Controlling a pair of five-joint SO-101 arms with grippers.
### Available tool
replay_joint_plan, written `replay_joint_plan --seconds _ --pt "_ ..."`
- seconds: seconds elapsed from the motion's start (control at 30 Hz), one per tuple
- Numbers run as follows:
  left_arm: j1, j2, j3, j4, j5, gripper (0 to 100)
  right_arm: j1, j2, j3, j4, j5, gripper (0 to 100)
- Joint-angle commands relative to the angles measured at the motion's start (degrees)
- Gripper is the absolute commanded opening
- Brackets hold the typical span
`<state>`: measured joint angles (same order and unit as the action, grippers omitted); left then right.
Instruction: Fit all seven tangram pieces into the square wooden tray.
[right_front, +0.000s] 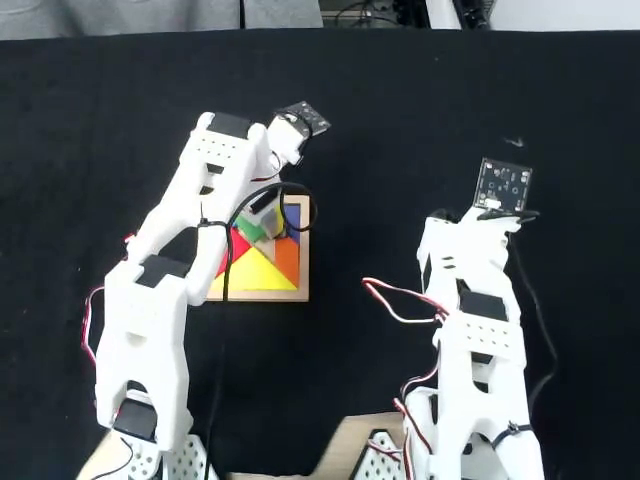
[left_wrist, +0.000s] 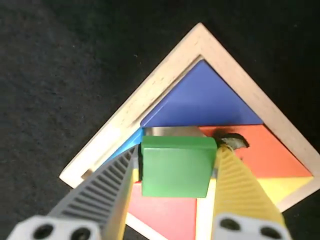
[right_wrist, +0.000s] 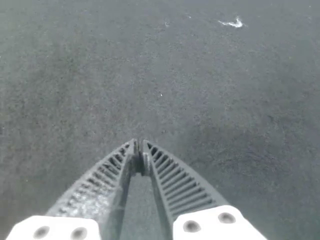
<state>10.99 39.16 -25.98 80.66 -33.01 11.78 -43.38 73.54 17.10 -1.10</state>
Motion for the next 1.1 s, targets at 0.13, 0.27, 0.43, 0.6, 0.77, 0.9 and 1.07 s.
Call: replay_joint_plan --seconds 0.13,0.27,0.43,0.6,0.77,0.9,1.07 --pt "-1.01 -0.70 -1.89 -0.26 0.70 23 -0.53 -1.80 -0.66 -1.14 0.62 1.5" --pt "-1.45 -0.70 -1.54 -0.26 0.70 26 -0.62 -1.80 -0.66 -1.14 0.62 1.5" --pt "-1.71 -0.70 -1.54 -0.26 0.97 26 -0.62 -1.80 -0.66 -1.14 0.62 1.5" --pt "-2.07 -0.70 -2.68 -0.70 0.79 26 -0.62 -1.80 -0.66 -1.14 0.62 1.5" --pt "-3.82 -0.70 -2.59 -3.52 0.79 26 -0.62 -1.80 -0.66 -1.14 0.62 1.5" --pt "-7.16 -1.32 -4.18 -4.84 0.79 26 -0.62 -1.80 -0.66 -1.14 0.62 1.5" --pt "-9.63 -0.18 -5.76 -5.80 0.79 26 -0.70 -1.80 -0.66 -1.14 0.62 1.5"
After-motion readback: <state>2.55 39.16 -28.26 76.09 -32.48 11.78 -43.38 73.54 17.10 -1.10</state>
